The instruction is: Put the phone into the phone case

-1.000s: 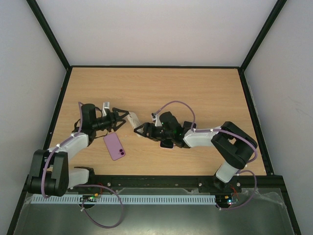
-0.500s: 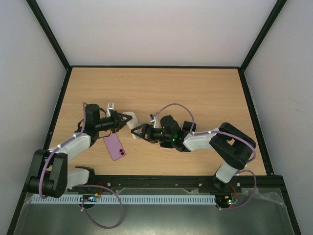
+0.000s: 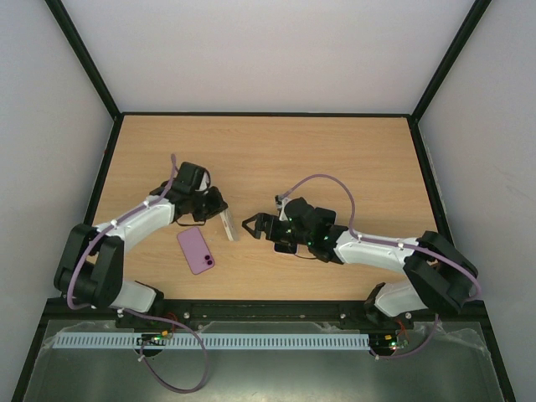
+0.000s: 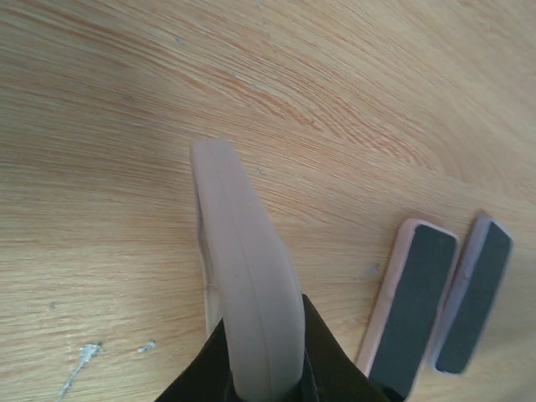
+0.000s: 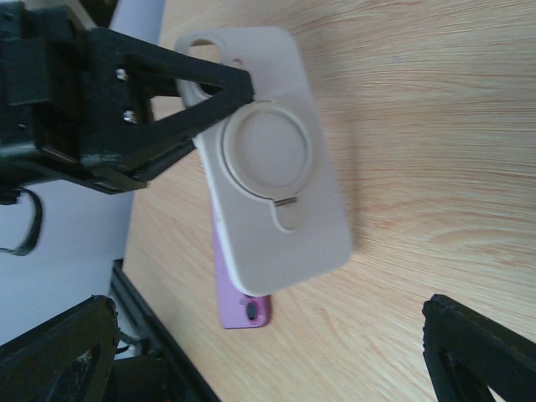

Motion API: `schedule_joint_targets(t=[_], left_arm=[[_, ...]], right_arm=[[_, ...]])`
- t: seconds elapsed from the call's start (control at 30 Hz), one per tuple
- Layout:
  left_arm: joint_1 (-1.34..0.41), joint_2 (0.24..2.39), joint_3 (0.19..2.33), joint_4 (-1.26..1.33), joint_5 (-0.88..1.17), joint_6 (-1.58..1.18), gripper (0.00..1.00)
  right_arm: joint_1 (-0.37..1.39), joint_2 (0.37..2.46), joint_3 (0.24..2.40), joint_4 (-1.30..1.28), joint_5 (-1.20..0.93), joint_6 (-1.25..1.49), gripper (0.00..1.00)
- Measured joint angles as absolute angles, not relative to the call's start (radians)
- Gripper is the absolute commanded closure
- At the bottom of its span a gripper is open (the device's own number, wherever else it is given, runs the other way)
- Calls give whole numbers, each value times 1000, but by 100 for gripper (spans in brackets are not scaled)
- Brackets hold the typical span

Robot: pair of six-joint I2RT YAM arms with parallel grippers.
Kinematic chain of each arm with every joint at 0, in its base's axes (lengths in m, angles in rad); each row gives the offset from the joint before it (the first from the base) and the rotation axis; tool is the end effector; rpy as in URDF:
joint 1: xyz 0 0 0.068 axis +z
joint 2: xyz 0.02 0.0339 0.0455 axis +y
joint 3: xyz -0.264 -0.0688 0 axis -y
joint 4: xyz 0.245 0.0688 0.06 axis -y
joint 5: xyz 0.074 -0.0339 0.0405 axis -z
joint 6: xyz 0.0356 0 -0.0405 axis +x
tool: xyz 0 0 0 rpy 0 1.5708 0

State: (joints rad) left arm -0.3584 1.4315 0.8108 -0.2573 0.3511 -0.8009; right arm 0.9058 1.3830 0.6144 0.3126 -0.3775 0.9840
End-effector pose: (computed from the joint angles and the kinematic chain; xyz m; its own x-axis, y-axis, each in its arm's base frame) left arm 0.2637 -0.1118 0.1986 -0.8857 -0.3881 -0.2546 -0.1449 0.7522 -0.6428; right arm 0.1653 0.2321 0.1985 -0.9296 0.0689 -0.3620 -0.2918 0.4620 0.8375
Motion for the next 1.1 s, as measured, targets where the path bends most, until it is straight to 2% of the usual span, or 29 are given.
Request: schedule_joint_targets(t=[0.3,0.4,0.5,0.53,0.63,0.8,1.1], left_arm=[[-440,1506,991,-500,58,-718,90],[-467,1527,1031,-563,-22,-702,86],[-506,1559,1055,-582,-49,-698,74],[-517,1570,1058,-578,-45,-701,65],[-533,1607,1056,-539,22,-723,50],[-539,1633,1046,-464,127,-763,29],[-514,1557,1044,-515,43,-846,9]], right_arm=[[906,1340,614,157,-303,923,3],[906,1316,614,132,-286,915,2],[906,1297,614,113,-270,904,2],[906,1293,615,105,-266,901,2],[906,1286,617,82,-251,896,2],[906,1252,626,39,-221,884,2],[906,1219,627,17,-179,875,2]])
